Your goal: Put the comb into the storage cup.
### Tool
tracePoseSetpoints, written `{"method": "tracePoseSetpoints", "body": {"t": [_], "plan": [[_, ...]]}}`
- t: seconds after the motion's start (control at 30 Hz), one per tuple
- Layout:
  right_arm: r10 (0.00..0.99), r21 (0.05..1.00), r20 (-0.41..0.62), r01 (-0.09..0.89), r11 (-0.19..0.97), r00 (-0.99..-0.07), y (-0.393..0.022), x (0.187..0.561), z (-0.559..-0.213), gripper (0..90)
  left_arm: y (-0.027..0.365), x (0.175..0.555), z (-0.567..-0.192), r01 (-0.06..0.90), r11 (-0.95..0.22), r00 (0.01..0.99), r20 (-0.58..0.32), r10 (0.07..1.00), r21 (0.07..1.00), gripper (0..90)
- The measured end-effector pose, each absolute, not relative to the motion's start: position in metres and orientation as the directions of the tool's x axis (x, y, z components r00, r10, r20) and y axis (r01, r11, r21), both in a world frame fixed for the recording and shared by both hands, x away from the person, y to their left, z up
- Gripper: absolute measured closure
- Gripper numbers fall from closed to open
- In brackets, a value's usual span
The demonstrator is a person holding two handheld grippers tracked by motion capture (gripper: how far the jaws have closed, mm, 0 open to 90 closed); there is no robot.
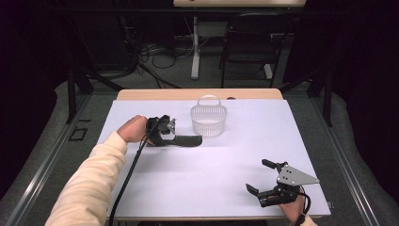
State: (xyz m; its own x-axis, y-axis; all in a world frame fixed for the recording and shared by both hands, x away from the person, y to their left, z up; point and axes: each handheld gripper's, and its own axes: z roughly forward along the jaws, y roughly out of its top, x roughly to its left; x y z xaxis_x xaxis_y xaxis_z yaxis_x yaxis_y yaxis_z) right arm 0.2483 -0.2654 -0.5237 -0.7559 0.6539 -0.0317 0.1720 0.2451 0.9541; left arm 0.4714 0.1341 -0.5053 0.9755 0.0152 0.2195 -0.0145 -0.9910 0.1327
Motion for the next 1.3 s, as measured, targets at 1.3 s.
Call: {"method": "tracePoseSetpoints", "body": {"t": [1.3], "plan": [[0.657, 0.953, -0.026, 0.181, 0.244, -0.753, -0.266, 0.249, -0.525, 0.0, 0.125, 0.485, -0.511, -0.091, -0.995, 0.993, 0.08, -0.087, 0.039, 72.3]]}}
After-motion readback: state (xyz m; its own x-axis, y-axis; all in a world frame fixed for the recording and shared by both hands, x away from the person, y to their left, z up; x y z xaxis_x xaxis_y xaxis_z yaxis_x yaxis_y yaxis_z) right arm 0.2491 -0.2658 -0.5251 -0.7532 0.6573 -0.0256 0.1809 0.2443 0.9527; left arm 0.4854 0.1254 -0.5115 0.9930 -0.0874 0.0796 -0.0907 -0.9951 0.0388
